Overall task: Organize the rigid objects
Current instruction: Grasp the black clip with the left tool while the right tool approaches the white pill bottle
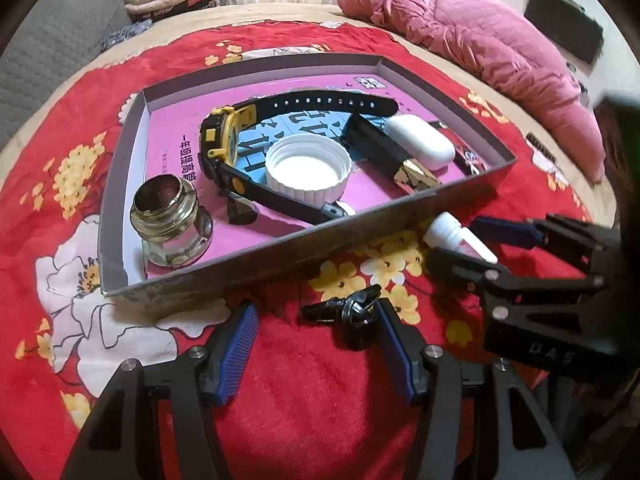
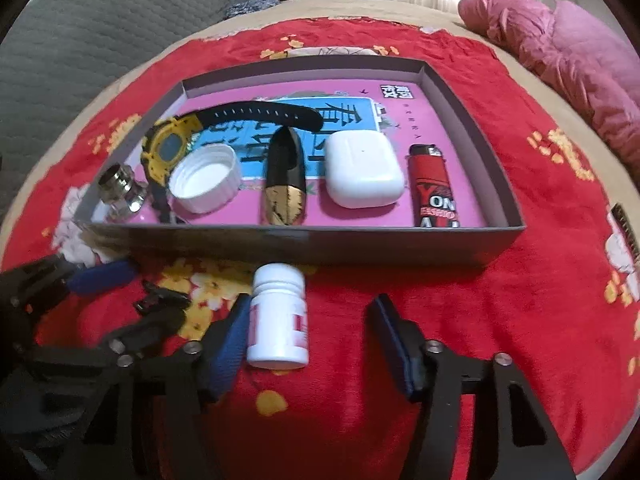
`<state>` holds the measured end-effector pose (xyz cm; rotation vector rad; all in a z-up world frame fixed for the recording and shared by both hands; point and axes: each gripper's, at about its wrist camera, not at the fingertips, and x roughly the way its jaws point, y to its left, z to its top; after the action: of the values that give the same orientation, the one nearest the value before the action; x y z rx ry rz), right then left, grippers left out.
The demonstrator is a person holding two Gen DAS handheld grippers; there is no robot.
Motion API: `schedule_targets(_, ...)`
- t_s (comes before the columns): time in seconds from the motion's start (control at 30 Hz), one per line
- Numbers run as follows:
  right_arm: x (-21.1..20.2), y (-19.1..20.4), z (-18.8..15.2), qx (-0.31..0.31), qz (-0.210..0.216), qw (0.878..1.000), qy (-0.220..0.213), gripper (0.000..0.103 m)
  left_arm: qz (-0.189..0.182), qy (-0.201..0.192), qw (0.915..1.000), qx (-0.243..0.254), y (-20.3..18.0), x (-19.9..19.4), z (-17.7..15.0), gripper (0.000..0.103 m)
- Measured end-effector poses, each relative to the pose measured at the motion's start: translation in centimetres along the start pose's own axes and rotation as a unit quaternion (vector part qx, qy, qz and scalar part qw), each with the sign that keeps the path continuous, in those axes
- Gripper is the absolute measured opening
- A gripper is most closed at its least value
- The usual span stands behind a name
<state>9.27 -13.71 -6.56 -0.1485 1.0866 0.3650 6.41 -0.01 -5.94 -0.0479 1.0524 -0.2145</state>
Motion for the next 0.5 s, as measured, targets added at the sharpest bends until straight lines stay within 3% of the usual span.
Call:
schedule_targets(0.17,0.00,-0.18,-0.21,-0.003,0.002,1.000,-0.003,0.056,-0.015,-0.003,0.9997,-0.021,0.63,0.15,0.25,0.059)
schedule_targets(0.5,0.29,-0.23,-0.02,-0.014,0.001,1.000,-0.007,0.056,-0.010,-0.007,0.9998,-0.014,0.04,0.67,0.35,0.059)
